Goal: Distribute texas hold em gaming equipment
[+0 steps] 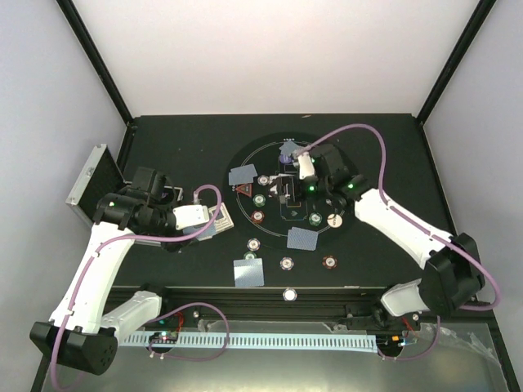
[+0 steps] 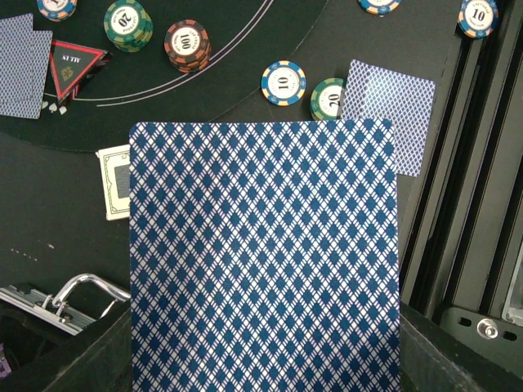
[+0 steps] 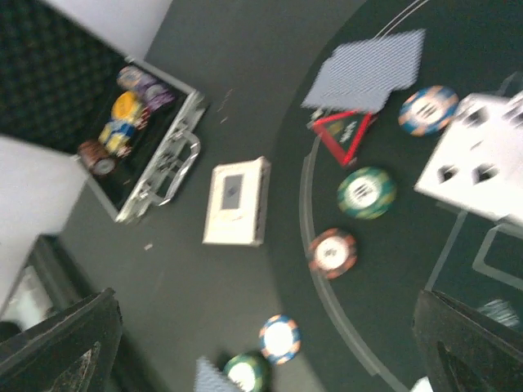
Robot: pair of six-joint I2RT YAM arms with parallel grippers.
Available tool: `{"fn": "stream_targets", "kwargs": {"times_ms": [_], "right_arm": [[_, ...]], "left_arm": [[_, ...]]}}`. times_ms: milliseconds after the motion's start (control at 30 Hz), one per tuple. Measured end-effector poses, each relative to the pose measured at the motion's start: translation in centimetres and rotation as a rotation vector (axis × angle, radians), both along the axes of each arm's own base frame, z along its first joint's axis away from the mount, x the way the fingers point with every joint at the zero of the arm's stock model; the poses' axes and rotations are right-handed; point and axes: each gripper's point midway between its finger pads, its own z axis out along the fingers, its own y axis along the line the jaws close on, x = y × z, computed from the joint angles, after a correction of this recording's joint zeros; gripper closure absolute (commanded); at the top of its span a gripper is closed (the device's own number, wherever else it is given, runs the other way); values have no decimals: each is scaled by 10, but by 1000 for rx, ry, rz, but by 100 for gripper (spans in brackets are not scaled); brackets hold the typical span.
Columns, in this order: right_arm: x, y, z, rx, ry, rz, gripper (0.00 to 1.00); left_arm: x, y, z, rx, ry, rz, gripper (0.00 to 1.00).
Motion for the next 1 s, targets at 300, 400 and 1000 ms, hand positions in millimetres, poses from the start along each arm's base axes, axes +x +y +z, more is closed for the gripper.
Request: {"fn": "stream_targets", "kwargs": {"times_ms": [300,400,1000], "right_arm": [[-100,76,21,181,135,198,4],[-121,96,21,227,193,238,6],[-144,151,0,359,419,288,9]], "left_arm": [[-3,-3,3,-24,-1,-9,98],[-4,-5,4,-35,-3,-13,98],[-8,-9,3,-62,-2,-24,98]]}}
